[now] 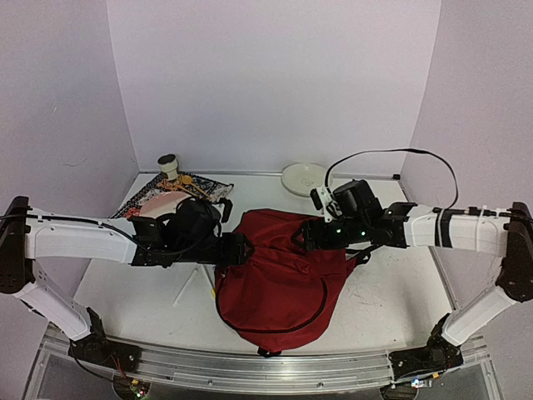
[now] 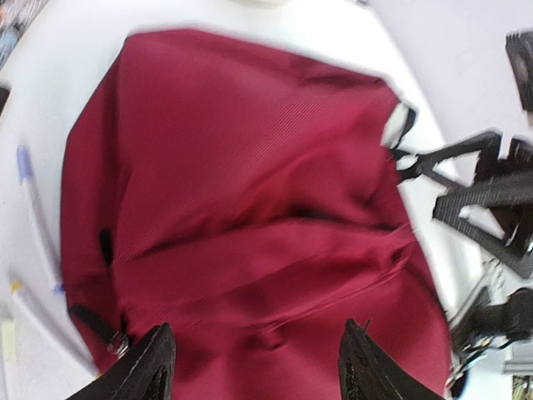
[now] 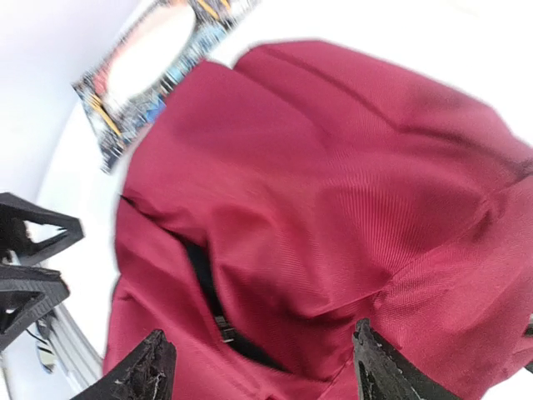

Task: Pack the student bag
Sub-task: Adjust the student bag at the center of the board, then pick up the lower front pocket of the student bag.

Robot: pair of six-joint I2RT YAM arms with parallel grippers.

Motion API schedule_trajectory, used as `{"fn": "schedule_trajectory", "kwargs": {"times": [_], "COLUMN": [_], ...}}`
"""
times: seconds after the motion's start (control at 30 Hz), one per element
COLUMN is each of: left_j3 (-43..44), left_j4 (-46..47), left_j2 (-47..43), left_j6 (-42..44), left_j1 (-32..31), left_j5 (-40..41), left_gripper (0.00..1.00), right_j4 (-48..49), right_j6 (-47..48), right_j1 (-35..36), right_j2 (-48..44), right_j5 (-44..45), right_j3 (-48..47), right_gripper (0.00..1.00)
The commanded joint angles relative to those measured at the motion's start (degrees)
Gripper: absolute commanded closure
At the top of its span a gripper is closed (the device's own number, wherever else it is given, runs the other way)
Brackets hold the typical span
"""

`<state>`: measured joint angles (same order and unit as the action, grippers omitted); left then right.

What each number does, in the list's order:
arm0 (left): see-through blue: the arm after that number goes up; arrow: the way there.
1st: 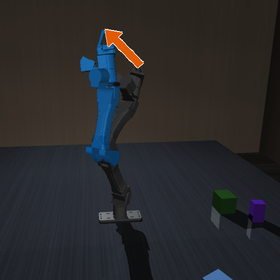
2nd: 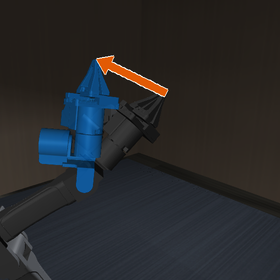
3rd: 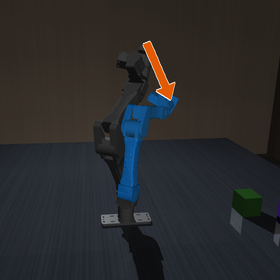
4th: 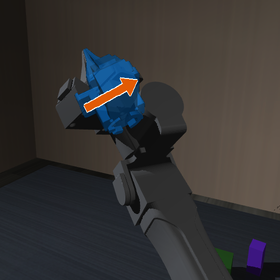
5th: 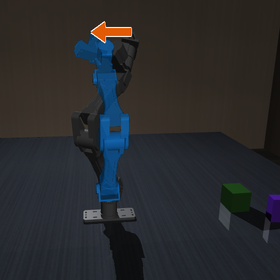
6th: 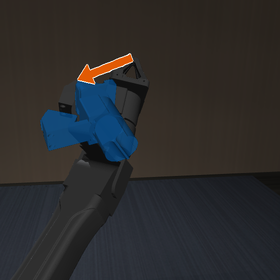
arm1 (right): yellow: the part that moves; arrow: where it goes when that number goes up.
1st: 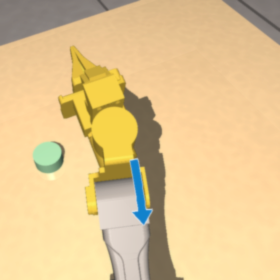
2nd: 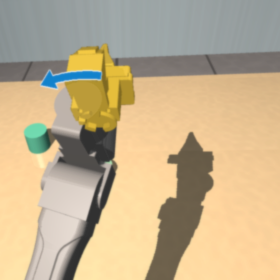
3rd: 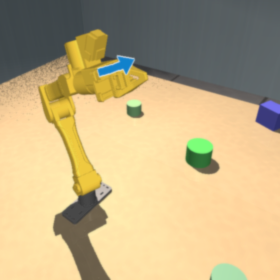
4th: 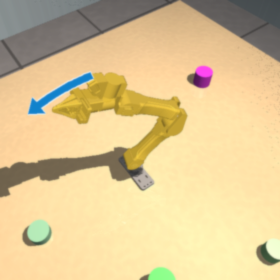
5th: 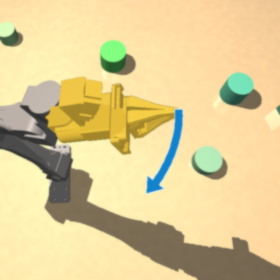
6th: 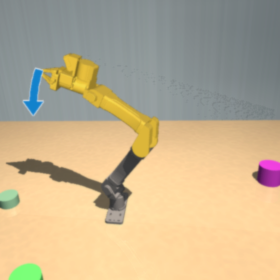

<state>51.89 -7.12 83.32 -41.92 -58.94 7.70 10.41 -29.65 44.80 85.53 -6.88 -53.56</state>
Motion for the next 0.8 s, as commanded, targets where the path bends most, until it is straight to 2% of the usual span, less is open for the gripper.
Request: {"fn": "schedule_trajectory", "kwargs": {"times": [0.0, 0.33, 0.77], "left_j3": [7.49, 16.78, 19.06], "left_j4": [0.89, 0.71, 0.75], "left_j2": [0.45, 11.73, 18.15], "left_j6": [1.82, 1.02, -1.22], "left_j1": [-0.13, 2.75, 2.95], "left_j5": [0.46, -4.96, -10.66], "left_gripper": [0.32, 0.47, 0.47], "right_j4": [-2.33, 0.93, 3.84], "right_j6": [-2.92, -7.05, -6.52], "right_j1": [0.37, 0.47, 0.62], "right_j2": [-3.69, -1.57, 2.22], "right_j5": [4.11, -1.73, -0.32], "right_j3": [1.81, 3.78, 11.48], "right_gripper": [0.27, 0.34, 0.41]}}
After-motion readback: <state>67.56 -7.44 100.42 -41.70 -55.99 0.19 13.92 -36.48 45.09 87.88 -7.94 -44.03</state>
